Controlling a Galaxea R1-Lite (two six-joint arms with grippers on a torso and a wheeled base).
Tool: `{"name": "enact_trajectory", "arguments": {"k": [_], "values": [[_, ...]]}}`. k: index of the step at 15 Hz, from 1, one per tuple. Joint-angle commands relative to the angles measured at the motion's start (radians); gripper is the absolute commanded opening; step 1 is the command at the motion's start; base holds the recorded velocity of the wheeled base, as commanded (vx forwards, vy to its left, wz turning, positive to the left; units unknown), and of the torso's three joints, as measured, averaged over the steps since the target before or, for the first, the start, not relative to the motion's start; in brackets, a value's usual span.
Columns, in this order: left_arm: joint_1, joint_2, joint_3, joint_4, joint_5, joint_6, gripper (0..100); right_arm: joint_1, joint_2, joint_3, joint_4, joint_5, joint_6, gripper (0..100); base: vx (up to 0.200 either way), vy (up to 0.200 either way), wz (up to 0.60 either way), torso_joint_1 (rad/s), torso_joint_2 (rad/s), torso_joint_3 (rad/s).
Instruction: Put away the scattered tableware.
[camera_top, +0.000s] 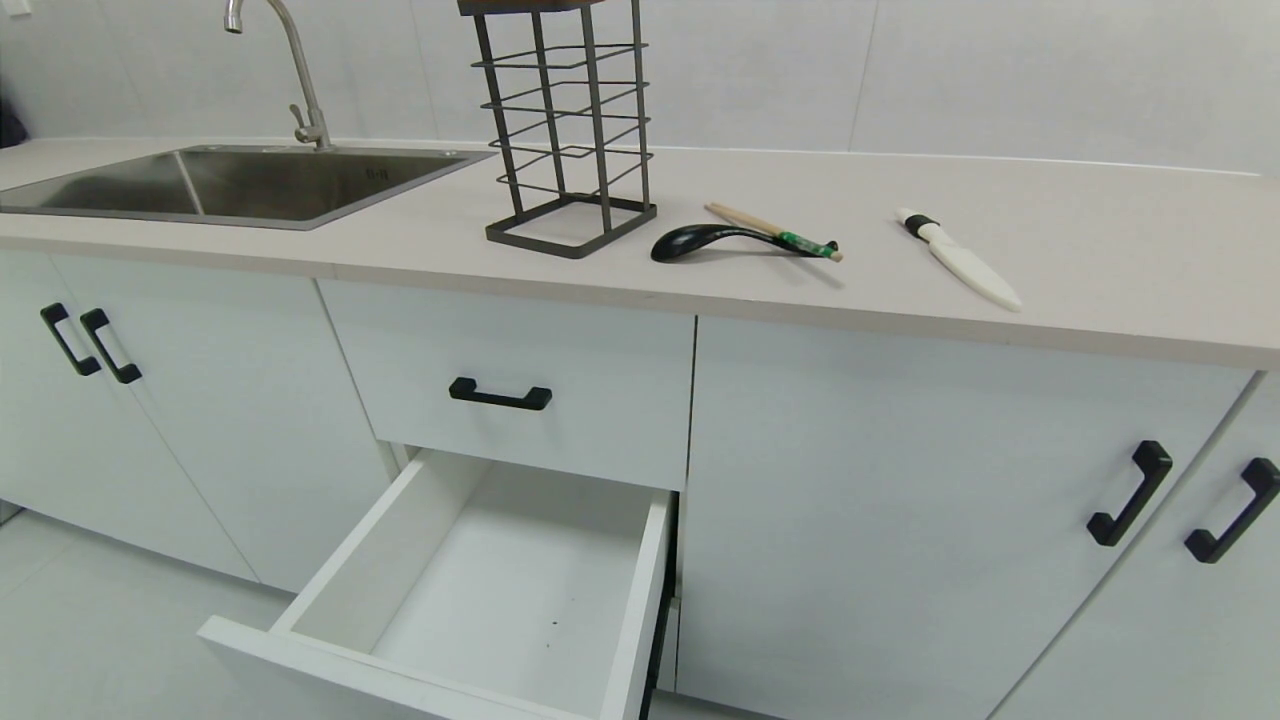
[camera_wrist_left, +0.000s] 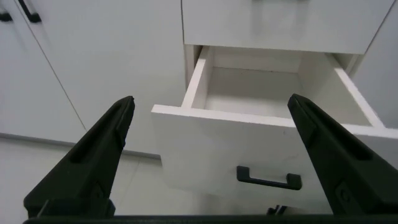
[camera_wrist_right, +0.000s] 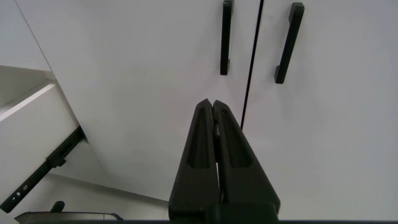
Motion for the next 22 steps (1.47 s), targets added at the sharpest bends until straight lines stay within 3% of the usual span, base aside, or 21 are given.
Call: {"name": "enact_trajectory", "arguments": {"k": [1,22], "values": [[0.0,0.0,0.0,0.002,0.001,0.0,100,0.0,0.002,0.001,0.0,0.0,0.0,0,0.0,0.0,0.0,0.0,0.0,0.0],[0.0,0.0,0.0,0.002,0.001,-0.002,100,0.0,0.002,0.001,0.0,0.002,-0.001,0,0.0,0.0,0.0,0.0,0.0,0.0]]}}
